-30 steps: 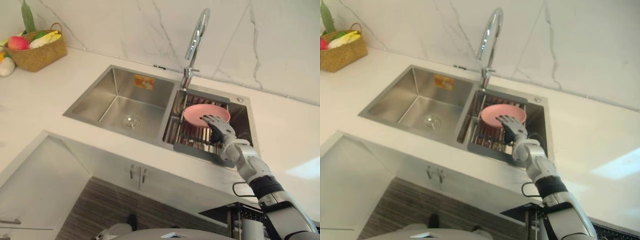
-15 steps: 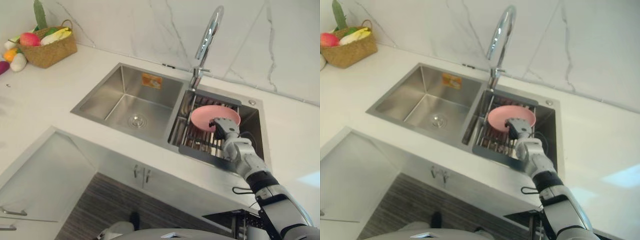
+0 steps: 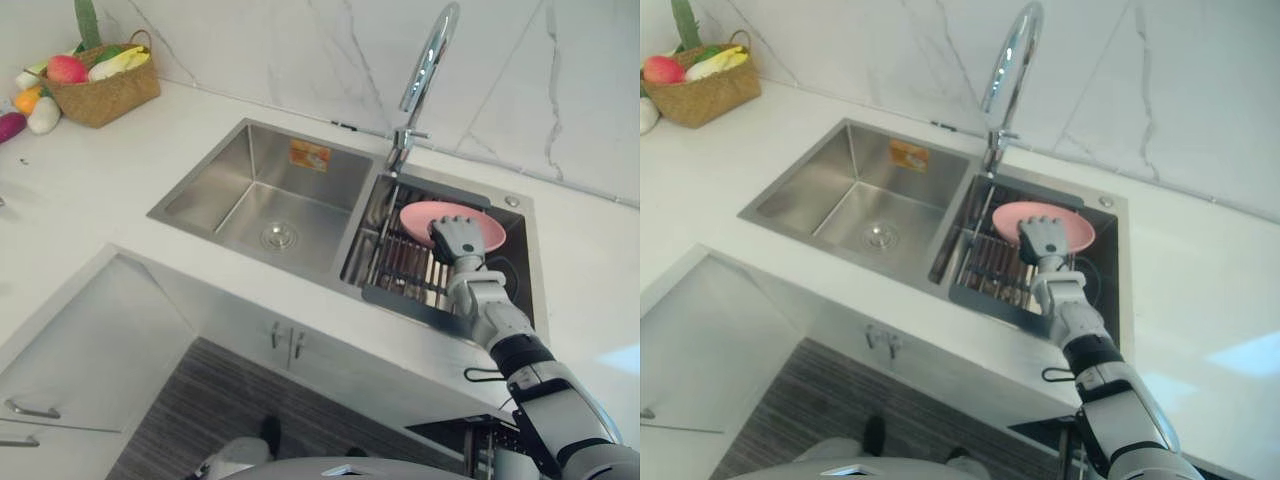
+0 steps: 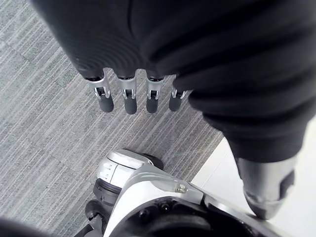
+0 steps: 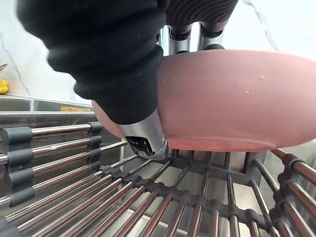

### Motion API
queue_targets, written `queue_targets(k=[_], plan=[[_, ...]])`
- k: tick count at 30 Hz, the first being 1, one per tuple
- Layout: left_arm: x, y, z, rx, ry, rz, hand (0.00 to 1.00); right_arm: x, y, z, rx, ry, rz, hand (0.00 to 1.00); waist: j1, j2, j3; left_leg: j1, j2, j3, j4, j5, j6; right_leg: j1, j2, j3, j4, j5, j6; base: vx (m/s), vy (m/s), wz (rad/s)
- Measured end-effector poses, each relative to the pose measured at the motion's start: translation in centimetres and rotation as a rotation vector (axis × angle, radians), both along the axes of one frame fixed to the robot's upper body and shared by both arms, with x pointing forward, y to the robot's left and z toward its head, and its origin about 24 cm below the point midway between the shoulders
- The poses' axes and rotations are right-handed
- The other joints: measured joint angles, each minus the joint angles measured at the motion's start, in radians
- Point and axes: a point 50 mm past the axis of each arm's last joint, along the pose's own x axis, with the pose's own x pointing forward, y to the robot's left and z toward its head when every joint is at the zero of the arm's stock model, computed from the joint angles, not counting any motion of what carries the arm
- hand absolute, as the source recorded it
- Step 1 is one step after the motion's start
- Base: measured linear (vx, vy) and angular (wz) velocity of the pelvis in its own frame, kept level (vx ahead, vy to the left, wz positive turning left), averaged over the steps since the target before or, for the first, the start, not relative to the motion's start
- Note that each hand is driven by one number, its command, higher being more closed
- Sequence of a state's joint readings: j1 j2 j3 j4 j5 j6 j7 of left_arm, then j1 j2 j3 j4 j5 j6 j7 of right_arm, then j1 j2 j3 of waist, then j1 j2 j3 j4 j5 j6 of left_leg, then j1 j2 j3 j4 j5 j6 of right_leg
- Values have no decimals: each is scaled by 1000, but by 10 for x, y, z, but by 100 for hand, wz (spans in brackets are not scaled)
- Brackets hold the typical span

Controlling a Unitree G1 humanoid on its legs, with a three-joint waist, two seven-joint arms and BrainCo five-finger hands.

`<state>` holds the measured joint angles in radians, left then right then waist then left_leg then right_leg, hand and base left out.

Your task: Walk over to the sink, pick up the cup, carry it to the dishwasher, place the cup inside the dishwasher, then close the dishwasher door

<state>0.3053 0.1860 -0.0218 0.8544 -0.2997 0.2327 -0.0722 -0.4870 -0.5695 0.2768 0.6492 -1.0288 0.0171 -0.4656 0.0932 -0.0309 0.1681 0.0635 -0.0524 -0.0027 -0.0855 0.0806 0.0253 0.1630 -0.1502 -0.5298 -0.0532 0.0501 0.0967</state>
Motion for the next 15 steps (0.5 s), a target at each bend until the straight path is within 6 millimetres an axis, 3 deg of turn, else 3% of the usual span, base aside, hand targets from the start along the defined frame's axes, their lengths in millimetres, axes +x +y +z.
queue_targets(k=[15], plan=[[0,-1,0,-1,0,-23,0,0,-11,13,-80,-13,25,100,5,2,1,6,3,24,0,-4,-4,-14,1,21,2,4,-1,23,1,-3]])
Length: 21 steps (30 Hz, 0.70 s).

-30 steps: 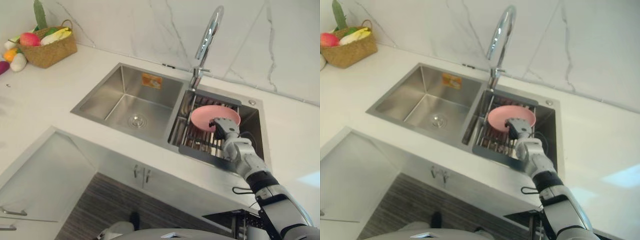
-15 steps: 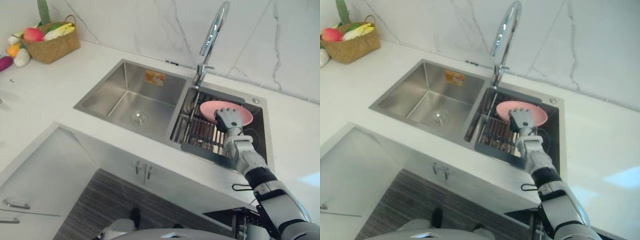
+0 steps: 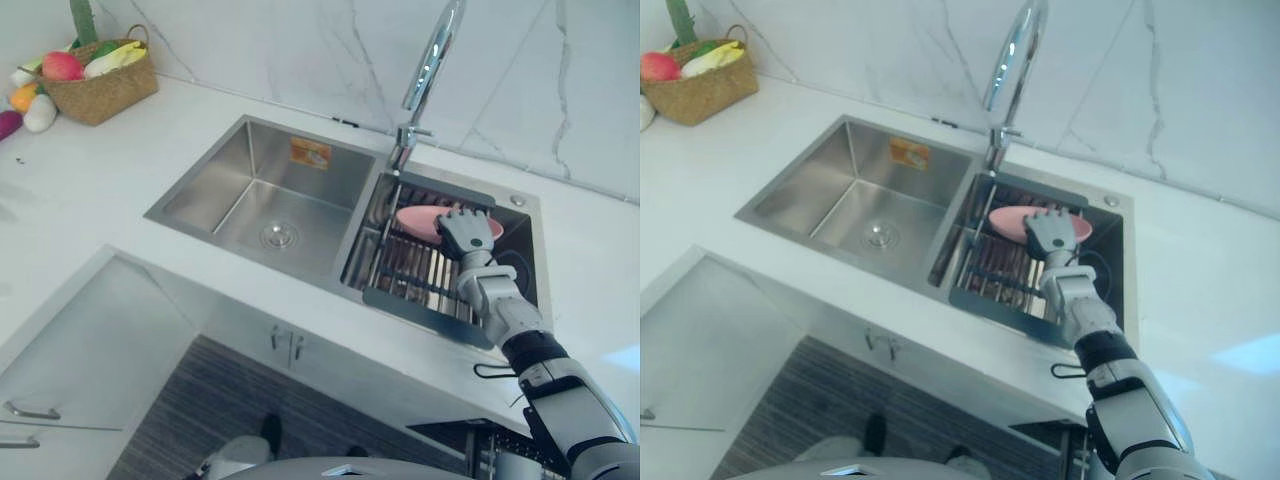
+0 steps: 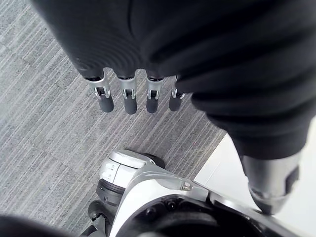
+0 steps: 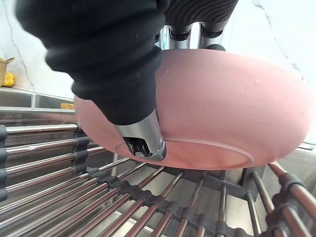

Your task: Walk over to the sink, pick up the cup, carry it to the dishwasher, place the cup inside the dishwasher, then close the dishwasher door

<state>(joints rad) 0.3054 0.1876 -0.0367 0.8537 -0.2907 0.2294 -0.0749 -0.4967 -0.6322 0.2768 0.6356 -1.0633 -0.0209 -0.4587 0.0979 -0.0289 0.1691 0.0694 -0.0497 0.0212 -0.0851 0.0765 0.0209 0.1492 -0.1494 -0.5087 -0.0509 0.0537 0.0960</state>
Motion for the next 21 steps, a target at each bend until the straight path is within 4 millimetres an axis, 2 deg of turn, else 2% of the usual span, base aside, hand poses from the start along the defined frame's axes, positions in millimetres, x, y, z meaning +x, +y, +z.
queue_targets(k=[4,11,15,21], plan=[[-2,-1,0,-2,8,-3,0,0,0,15,-30,-52,26,100,-17,4,2,-4,1,17,0,-3,0,-14,0,22,-2,5,-5,-7,13,-19],[-3,-1,-1,-2,12,-5,0,-2,-14,38,-99,-111,31,100,-29,6,2,-4,4,60,0,-10,6,-35,1,66,-5,21,0,7,15,-17],[-3,-1,-1,4,19,-25,0,-6,-26,62,-148,-176,31,100,-42,6,1,-1,4,83,0,-9,8,-44,1,91,-4,26,0,23,9,-16],[-8,-1,-2,9,46,-48,0,-12,-46,84,-161,-261,-23,100,-64,5,1,13,7,120,0,-14,11,-50,7,126,-4,31,-2,3,0,-17]])
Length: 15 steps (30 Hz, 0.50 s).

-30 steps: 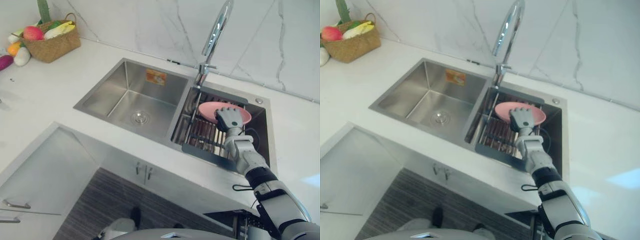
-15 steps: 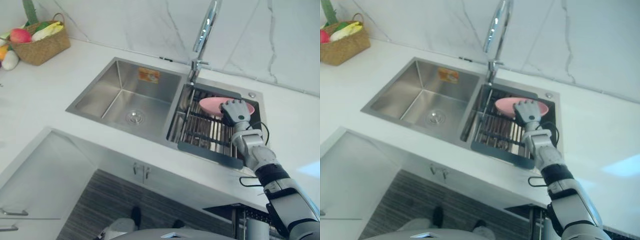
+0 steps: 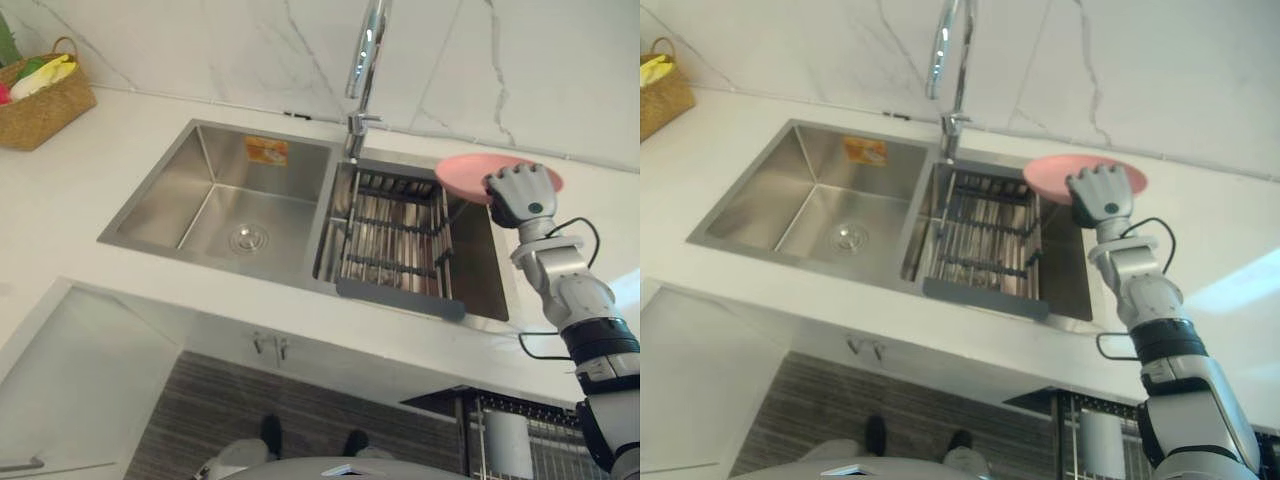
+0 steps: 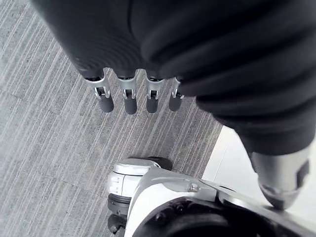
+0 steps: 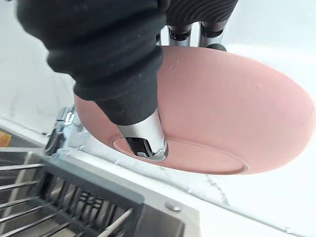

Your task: Walk over to the sink, pick up the cup, carry it to the dishwasher, place the cup inside the dishwasher, then close the dishwasher door

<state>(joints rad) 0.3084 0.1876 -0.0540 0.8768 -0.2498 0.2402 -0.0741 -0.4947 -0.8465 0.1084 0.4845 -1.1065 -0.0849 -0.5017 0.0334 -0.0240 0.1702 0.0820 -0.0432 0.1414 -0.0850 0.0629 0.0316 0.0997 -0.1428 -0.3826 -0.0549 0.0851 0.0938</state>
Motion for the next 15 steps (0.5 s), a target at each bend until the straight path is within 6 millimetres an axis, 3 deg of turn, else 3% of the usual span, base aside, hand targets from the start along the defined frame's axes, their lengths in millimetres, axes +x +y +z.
queue_targets(k=[4,6,15], plan=[[-3,-2,-1,0,21,-38,0,-14,-13,18,-20,-73,-27,100,-5,-4,-2,4,3,49,0,-12,-2,-25,2,51,6,8,0,-20,23,-40],[-6,-2,-2,5,35,-51,0,-24,-21,23,-26,-102,-46,100,-28,-9,-4,8,2,85,0,-18,2,-41,1,89,10,15,2,-8,30,-45],[-13,8,-1,37,85,-91,0,-67,-65,10,24,-130,-211,100,-104,-52,-34,17,-15,219,0,-47,25,-126,-15,226,61,14,18,-5,61,-45]])
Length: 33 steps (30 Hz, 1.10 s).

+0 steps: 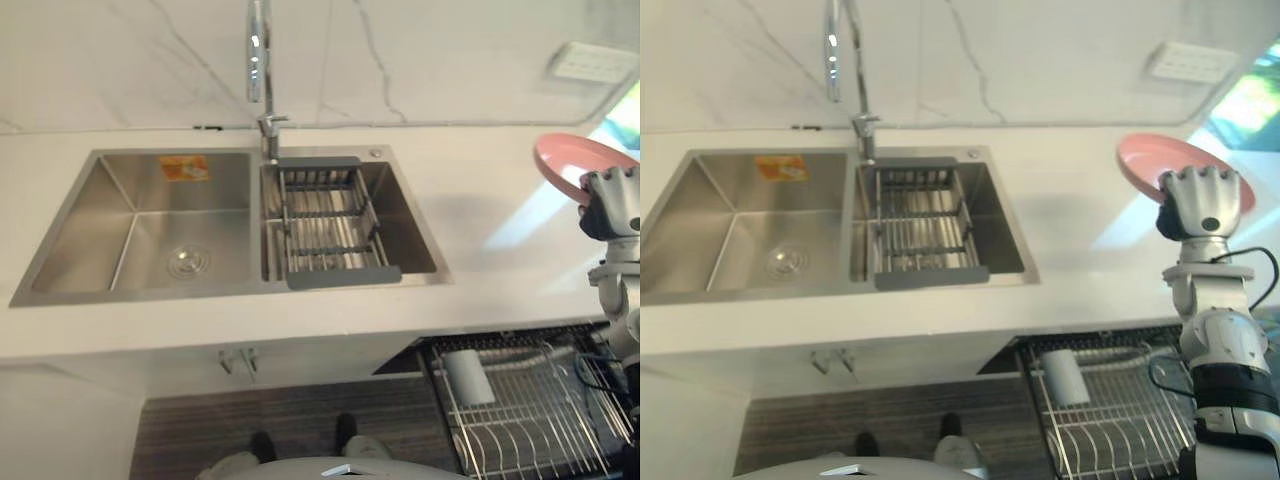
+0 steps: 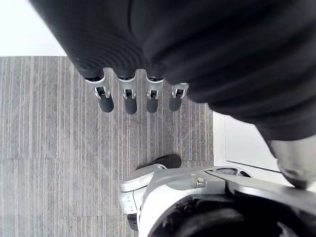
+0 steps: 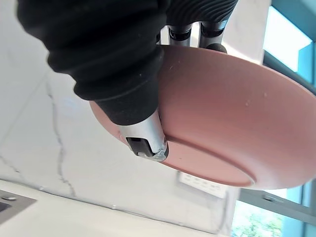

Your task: Walk over to the sink, pick up the cup, carry it to the dishwasher, place the cup inside the dishwasher, then close the dishwasher door

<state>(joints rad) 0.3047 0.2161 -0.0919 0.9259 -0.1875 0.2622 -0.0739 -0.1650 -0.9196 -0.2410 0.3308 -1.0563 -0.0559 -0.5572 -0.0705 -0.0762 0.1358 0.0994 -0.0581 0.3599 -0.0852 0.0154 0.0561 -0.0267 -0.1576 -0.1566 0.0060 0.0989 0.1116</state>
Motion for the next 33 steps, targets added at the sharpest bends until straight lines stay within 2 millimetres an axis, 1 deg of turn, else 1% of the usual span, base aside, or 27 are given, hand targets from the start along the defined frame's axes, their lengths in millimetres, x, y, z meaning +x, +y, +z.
queue_targets(k=[1,3,4,6,7,8,10,11,12,14,17,20,21,22,25,28,29,33], plan=[[0,0,0,2,1,-4,0,-3,-3,-1,2,2,-16,100,-3,-2,-1,1,-2,6,0,-2,3,-6,-1,9,3,-2,2,-21,69,-33],[-2,1,0,4,11,-5,0,-14,-12,-6,3,6,-59,100,-18,-4,-3,3,-8,27,0,-8,12,-16,-3,29,3,-7,6,-7,61,-27],[-2,1,0,5,14,-5,0,-17,-14,-7,5,5,-66,100,-22,-5,-5,3,-10,34,0,-10,14,-23,-3,37,3,-7,6,3,65,-36],[-4,3,0,7,26,-4,0,-24,-20,-10,3,3,-91,100,-42,-6,-8,1,-18,66,0,-18,22,-40,-10,45,2,-7,6,8,71,-40],[-4,3,0,7,29,-4,0,-26,-22,-10,5,2,-97,100,-46,-6,-8,2,-19,77,0,-19,23,-44,-12,47,2,-7,5,25,81,-50],[-5,3,0,6,37,-2,0,-30,-25,-10,29,-7,-105,100,-53,-6,-8,8,-21,103,0,-28,27,-46,-13,59,-1,-8,-2,25,64,-52],[-5,3,0,5,41,-1,0,-36,-29,-12,36,-3,-124,100,-58,-8,-11,17,-23,125,0,-37,26,-46,-13,62,-2,-5,-21,29,54,-48],[-8,3,0,5,48,2,0,-38,-30,-14,35,1,-128,100,-65,-10,-14,23,-23,140,0,-44,24,-46,-13,61,-1,-4,-38,25,44,-42],[-8,3,0,4,51,2,0,-43,-33,-17,30,4,-136,100,-72,-11,-20,23,-23,154,0,-51,22,-47,-13,61,0,-5,-48,16,42,-41],[-7,3,0,1,50,4,0,-50,-37,-20,44,4,-150,100,-76,-10,-36,23,-24,167,0,-63,22,-56,-13,61,3,-6,-58,43,34,-36],[-7,2,0,-18,45,9,0,-56,-41,-21,52,1,-167,100,-99,-4,-48,27,-26,181,0,-75,21,-61,-14,60,10,-6,-64,92,20,-20],[-2,2,0,-20,35,8,0,-61,-44,-24,56,1,-179,100,-101,2,-53,36,-26,190,6,-84,11,-62,-15,60,17,6,-78,115,-1,-9],[-1,2,0,-20,30,7,0,-63,-46,-25,76,-10,-190,100,-101,5,-54,44,-27,190,7,-86,9,-61,-15,60,22,19,-76,132,-12,-2],[0,2,0,-22,27,6,0,-65,-49,-26,90,-17,-198,100,-99,8,-57,45,-26,189,7,-89,4,-61,-14,59,22,18,-73,135,-20,0],[6,1,1,-26,7,1,0,-67,-51,-33,125,-25,-215,100,-95,16,-52,51,-21,187,9,-91,0,-62,-10,56,23,23,-49,115,-32,0],[9,0,1,-31,-5,9,0,-69,-49,-43,198,-42,-221,100,-93,20,-42,32,-6,184,69,-123,-5,-59,-12,54,27,10,-34,87,-48,2],[11,-1,1,-36,-10,15,0,-69,-48,-48,223,-45,-226,100,-91,26,-36,26,-2,180,88,-133,-3,-60,-15,51,35,3,-26,73,-44,10],[19,-4,0,-47,-32,18,0,-74,-50,-72,338,-40,-290,100,-90,45,-4,6,4,161,123,-149,-4,-59,-23,33,40,-7,-21,33,-24,13]])
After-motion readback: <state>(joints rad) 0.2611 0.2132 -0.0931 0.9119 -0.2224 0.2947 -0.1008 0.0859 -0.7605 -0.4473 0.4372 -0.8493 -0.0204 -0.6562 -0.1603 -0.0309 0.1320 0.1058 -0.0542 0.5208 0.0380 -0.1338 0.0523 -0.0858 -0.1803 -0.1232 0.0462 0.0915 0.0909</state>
